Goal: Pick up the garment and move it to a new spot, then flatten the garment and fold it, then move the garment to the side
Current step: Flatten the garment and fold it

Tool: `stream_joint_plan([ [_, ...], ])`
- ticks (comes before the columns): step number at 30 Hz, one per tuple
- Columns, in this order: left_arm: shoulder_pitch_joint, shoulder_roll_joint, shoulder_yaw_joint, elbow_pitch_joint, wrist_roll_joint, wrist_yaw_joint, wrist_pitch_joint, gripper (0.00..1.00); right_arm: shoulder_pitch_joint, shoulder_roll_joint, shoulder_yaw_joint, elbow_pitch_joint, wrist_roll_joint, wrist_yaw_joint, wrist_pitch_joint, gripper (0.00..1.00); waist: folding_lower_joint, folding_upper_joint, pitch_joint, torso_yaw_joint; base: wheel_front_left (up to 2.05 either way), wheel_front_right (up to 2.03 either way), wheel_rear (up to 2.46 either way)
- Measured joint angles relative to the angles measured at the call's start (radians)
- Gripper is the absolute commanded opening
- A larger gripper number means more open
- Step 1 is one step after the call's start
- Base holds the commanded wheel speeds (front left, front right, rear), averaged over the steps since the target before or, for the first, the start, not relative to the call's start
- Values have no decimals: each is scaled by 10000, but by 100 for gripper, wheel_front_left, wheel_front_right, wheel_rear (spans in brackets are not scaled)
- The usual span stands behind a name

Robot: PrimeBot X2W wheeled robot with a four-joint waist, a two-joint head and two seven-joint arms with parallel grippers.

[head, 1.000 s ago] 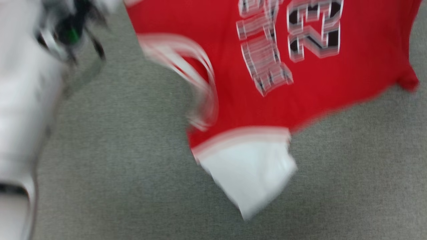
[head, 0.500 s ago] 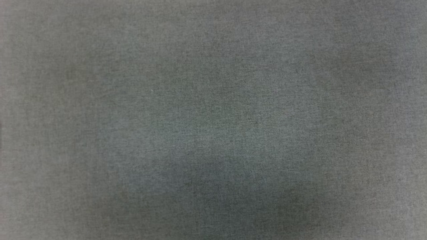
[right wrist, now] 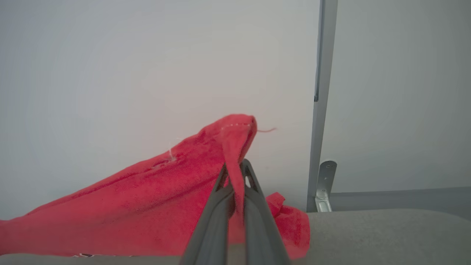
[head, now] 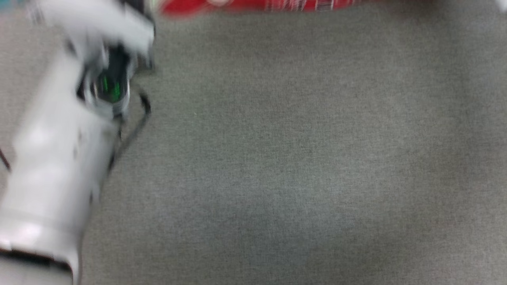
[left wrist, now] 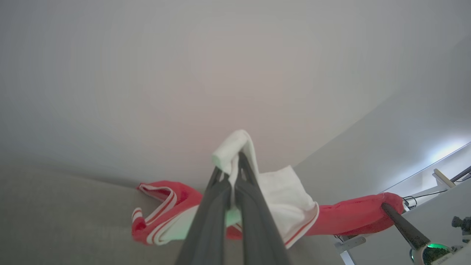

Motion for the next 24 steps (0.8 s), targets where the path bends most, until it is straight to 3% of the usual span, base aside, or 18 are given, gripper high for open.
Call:
stream_joint_plan([
  [7,3882,573,228,-2451,-840,75,-566,0,2851,-1064,715,-2299,999,0,224,0,0,0,-554,50,0,0,0],
  [16,8556,1409,387,-6550,-1191,1227,-1271,0,6499,-2667,577,-5181,1942,0,226,0,0,0,-1325,88,0,0,0],
  [24,11207,2025,303,-9152,-1285,2063,-1371,0,9432,-3545,-570,-6805,2171,2,90,0,0,0,-1682,105,0,0,0],
])
